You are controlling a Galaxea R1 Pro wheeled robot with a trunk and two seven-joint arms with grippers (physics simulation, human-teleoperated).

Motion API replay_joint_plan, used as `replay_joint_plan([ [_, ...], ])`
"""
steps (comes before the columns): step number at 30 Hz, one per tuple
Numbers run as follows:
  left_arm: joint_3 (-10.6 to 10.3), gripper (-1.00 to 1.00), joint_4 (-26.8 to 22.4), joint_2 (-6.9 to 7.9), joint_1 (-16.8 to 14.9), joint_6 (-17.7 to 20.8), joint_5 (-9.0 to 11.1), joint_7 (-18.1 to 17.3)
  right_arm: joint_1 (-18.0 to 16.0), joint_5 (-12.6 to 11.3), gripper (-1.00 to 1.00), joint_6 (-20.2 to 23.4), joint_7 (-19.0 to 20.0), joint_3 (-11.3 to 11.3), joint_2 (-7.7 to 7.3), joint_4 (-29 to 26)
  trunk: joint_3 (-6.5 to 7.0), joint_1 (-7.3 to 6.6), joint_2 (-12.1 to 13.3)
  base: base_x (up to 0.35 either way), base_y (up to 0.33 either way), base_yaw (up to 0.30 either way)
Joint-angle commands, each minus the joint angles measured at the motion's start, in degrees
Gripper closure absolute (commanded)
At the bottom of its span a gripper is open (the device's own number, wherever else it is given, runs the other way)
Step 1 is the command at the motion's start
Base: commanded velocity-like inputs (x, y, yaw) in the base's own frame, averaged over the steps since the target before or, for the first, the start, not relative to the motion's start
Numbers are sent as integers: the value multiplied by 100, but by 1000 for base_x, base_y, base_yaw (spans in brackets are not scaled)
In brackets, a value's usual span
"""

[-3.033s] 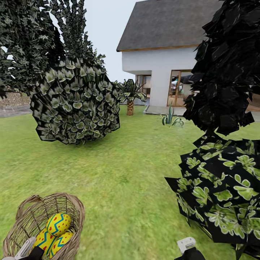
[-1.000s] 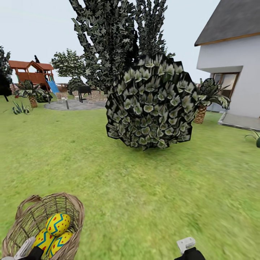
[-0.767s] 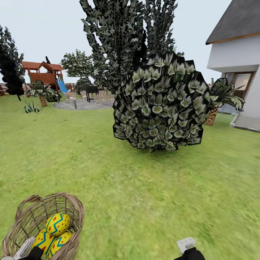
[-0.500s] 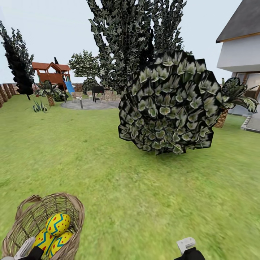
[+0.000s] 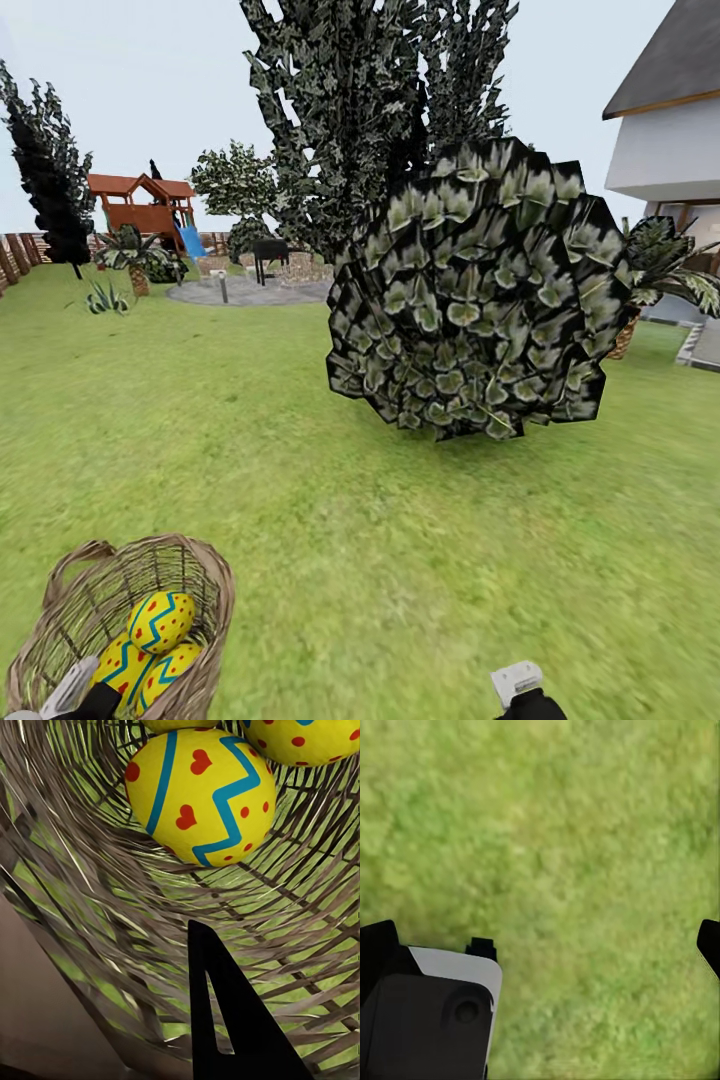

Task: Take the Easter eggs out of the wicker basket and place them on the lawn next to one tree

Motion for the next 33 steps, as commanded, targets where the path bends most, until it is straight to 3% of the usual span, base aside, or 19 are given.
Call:
replay_joint_plan([
  [1,11,100,-8,-1,-4,11,100,46,-2,35,-100,32,-1,22,-8,-5,-2,6,-4,341,18,0],
  [33,-58,100,-15,42,-4,38,109,37,-2,35,-100,32,-1,22,-8,-4,-1,6,-4,237,258,0],
])
